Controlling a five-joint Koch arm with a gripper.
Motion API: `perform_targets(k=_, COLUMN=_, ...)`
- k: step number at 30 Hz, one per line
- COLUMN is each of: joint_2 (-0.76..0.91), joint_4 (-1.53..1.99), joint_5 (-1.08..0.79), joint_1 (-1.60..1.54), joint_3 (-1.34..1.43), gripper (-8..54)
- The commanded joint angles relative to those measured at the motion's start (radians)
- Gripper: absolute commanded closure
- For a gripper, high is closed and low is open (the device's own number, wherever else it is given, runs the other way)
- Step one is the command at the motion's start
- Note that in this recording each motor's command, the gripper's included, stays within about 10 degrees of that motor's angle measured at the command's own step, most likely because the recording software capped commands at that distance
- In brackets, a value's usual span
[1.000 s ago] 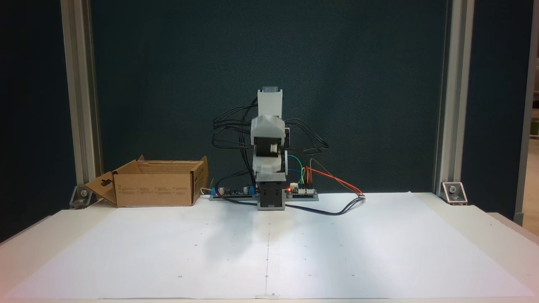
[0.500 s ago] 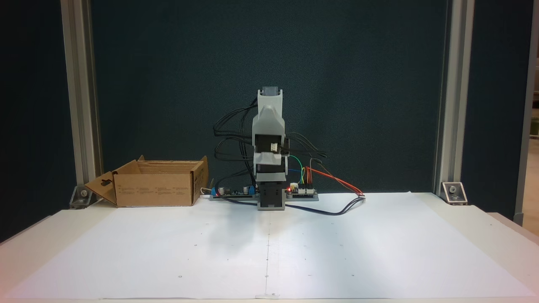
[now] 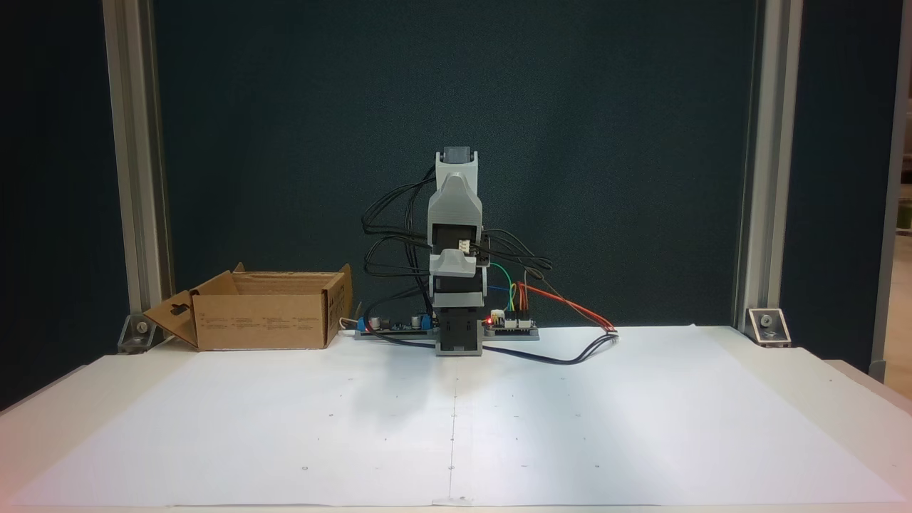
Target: Grasp a green dice and put it in the bin.
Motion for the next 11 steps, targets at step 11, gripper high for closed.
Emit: perform_targets(k=11, joint_2=0.11, joint_4=-0.058, joint_5=0.017, joint_1=0.002, joint_3=0.048, gripper=0.4)
